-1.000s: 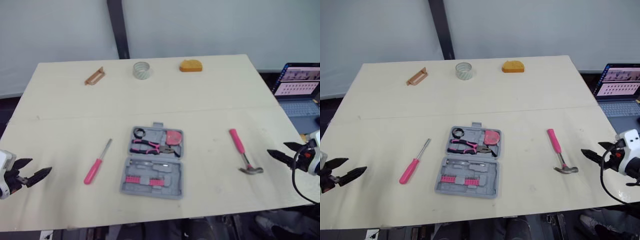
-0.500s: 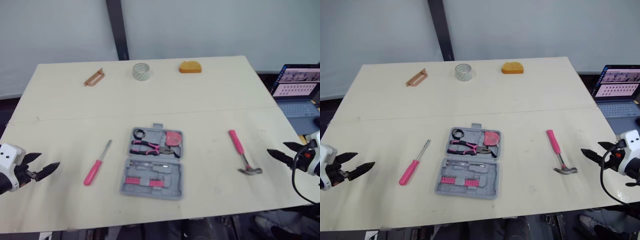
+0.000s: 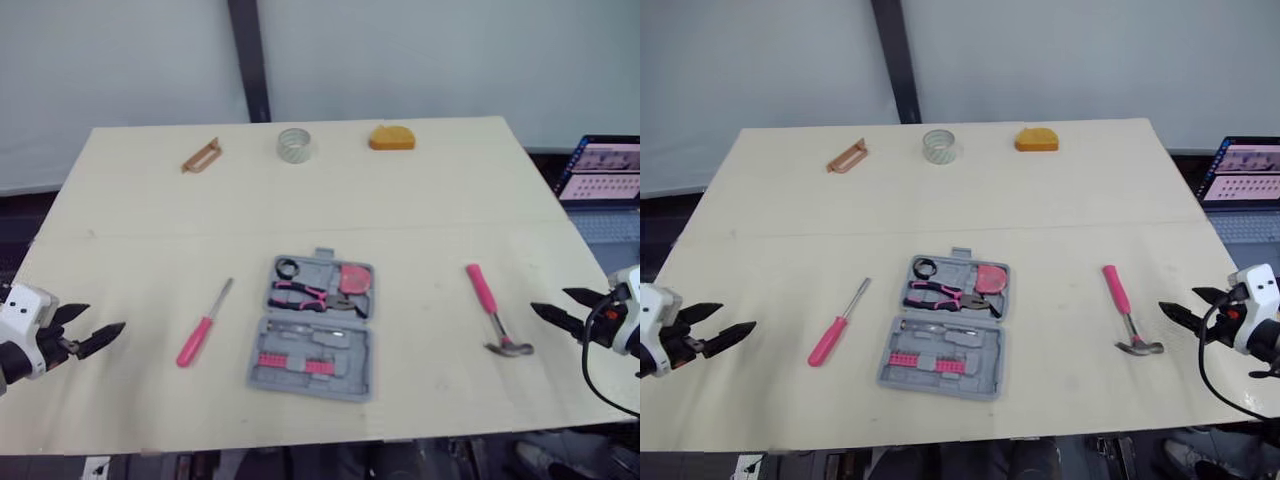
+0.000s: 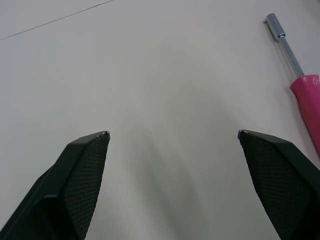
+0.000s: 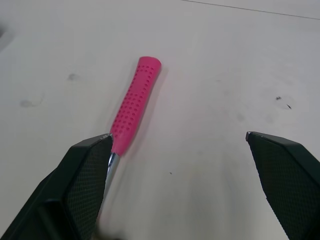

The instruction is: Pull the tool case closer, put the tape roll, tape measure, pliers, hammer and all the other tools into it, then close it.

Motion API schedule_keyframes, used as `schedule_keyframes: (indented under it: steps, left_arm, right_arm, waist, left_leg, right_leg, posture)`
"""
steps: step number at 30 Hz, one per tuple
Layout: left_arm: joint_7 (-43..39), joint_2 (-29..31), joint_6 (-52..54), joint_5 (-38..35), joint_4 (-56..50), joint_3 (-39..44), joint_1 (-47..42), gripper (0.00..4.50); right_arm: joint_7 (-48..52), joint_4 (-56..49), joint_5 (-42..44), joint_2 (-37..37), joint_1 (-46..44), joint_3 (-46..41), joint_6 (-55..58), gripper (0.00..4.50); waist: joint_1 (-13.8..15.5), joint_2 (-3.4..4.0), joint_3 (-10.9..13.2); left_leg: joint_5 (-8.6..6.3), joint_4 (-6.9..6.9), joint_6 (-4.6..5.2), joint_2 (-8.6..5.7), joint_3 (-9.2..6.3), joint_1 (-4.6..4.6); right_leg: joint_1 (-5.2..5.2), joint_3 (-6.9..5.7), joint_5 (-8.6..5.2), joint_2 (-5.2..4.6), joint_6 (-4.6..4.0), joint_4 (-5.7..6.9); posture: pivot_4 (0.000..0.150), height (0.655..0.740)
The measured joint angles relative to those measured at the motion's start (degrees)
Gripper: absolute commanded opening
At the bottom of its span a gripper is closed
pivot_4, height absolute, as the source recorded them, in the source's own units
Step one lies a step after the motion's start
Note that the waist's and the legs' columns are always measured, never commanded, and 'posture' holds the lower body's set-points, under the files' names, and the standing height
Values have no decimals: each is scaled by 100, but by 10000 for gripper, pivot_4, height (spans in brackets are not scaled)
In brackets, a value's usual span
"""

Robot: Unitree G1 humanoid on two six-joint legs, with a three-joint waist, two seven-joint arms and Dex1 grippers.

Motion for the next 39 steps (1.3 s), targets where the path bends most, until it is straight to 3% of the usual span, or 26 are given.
schedule_keyframes:
  steps: [4, 23, 29, 33, 39]
  left_arm:
    - [20, 0, 9, 0, -6, -7, 15, 44200]
    - [26, 0, 138, -2, -174, -170, -270, 44200]
    - [-6, -1, 303, -2, -648, -685, -515, 44200]
    - [-45, -20, 409, -1, -997, -1060, -601, 31622]
    - [61, -244, 724, -5, -1607, -1590, -975, 955]
  right_arm:
    - [0, -56, 0, 1, -28, 1, 5, 45000]
    - [-329, 329, -174, 1, -107, 3, -4, 45000]
    - [-257, -846, -37, 100, -24, 104, 540, 45000]
    - [-225, -2044, 226, 204, 209, 262, 1264, 45000]
    - [-412, -3517, 551, 516, 257, 485, 2002, 45000]
  waist:
    - [173, 1, 3]
    - [154, 1, 14]
    - [161, 2, 14]
    - [170, 3, 15]
    - [207, -6, 20]
  left_leg:
    - [-1, 3, -9, 24, 16, -4]
    - [6, -2, -25, 52, 169, 17]
    - [5, -1, -26, 58, 170, 15]
    - [5, -1, -27, 58, 173, 11]
    - [4, 8, -26, 57, 172, 7]
  right_leg:
    - [-16, 120, 0, 60, 0, -27]
    - [-117, 283, 0, 92, 0, 9]
    - [-125, 288, 0, 98, 0, 14]
    - [-132, 292, 0, 100, -1, 17]
    - [-132, 295, 0, 100, -1, 19]
  posture:
    - [1500, 7400]
    - [1500, 7400]
    - [1500, 7400]
    - [1500, 7400]
    - [1500, 7400]
